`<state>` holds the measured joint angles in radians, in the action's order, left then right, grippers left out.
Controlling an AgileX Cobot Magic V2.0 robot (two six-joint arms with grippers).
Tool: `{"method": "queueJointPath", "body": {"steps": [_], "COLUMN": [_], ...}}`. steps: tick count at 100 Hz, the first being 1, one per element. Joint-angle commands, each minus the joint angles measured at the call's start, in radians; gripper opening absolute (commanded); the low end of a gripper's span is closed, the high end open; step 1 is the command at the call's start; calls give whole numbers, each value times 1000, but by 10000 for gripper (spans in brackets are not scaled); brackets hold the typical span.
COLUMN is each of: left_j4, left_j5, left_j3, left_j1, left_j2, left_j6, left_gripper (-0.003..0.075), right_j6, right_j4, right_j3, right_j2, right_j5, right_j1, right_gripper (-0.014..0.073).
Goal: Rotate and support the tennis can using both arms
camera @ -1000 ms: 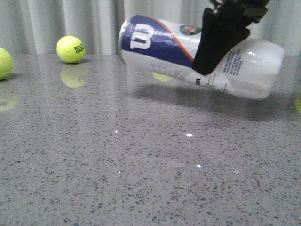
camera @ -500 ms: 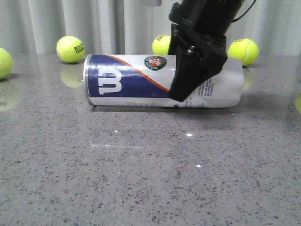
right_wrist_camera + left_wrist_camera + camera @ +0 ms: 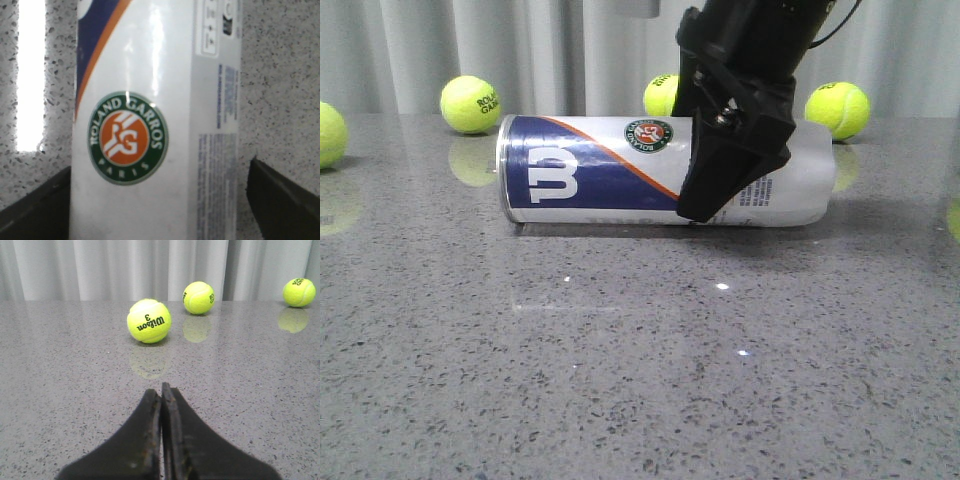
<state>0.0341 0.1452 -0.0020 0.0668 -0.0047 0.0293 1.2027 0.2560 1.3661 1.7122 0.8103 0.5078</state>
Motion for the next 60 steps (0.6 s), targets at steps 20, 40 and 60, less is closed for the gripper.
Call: {"method": "queueJointPath", "body": {"steps": [20, 40, 60], "left_j4": [9, 9, 9], "left_j5": [-80, -80, -80], "left_j3": [46, 46, 46], "left_j1": [-3, -3, -3], "left_j2": [-38, -38, -38], "left_j6": [-1, -1, -1], "left_gripper": [-21, -21, -21], "right_j6": [14, -9, -184], "right_j4": [10, 10, 10], "right_j3": [25, 25, 25], "right_j2": [-76, -148, -236], "right_j5": [-32, -13, 2], "right_j1": [0, 0, 0], "right_gripper": [667, 657, 311]}}
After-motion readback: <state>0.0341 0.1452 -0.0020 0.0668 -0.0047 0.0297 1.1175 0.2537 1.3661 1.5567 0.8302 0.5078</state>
